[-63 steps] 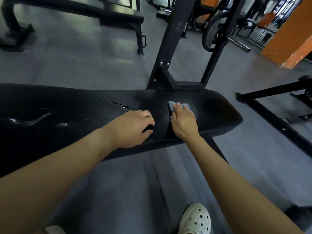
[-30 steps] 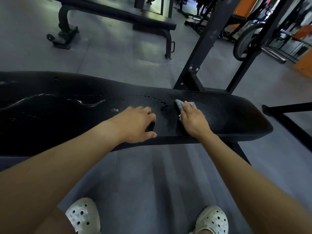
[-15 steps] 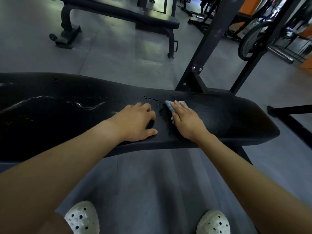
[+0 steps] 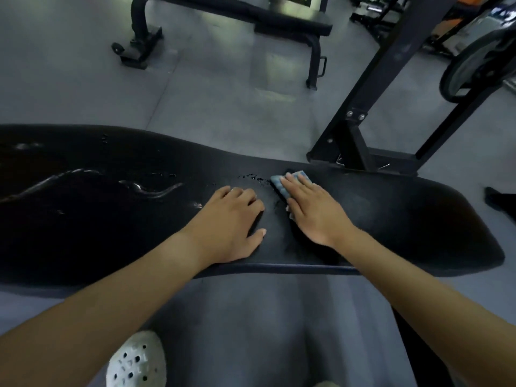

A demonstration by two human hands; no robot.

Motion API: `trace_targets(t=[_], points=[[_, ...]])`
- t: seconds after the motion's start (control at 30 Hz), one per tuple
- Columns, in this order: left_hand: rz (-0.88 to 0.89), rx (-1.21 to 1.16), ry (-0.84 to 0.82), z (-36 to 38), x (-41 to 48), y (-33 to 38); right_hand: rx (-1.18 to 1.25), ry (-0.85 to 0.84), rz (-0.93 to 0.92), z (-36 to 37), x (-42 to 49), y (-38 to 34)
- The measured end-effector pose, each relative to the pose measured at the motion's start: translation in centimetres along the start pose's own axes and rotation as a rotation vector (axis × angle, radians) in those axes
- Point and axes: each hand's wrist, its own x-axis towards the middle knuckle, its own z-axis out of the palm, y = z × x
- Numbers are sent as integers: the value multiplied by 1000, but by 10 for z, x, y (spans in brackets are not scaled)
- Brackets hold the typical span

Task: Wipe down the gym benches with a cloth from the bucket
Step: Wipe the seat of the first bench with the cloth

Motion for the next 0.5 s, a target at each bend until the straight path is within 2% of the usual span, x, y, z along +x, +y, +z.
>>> trace_targets(t=[0.13,0.23,0.37,0.5], points=[[-12,14,-16,0,3,4,46,2,132,-4,40,9],[-60,0,-33,6,-8,12,51,65,214,6,31,-18],[-63,-8,-28,5,-13,12,70,69,101,12,-21,-60],[-9,-27,32,3,-27,15,80,-28,37,8,-52,-59]])
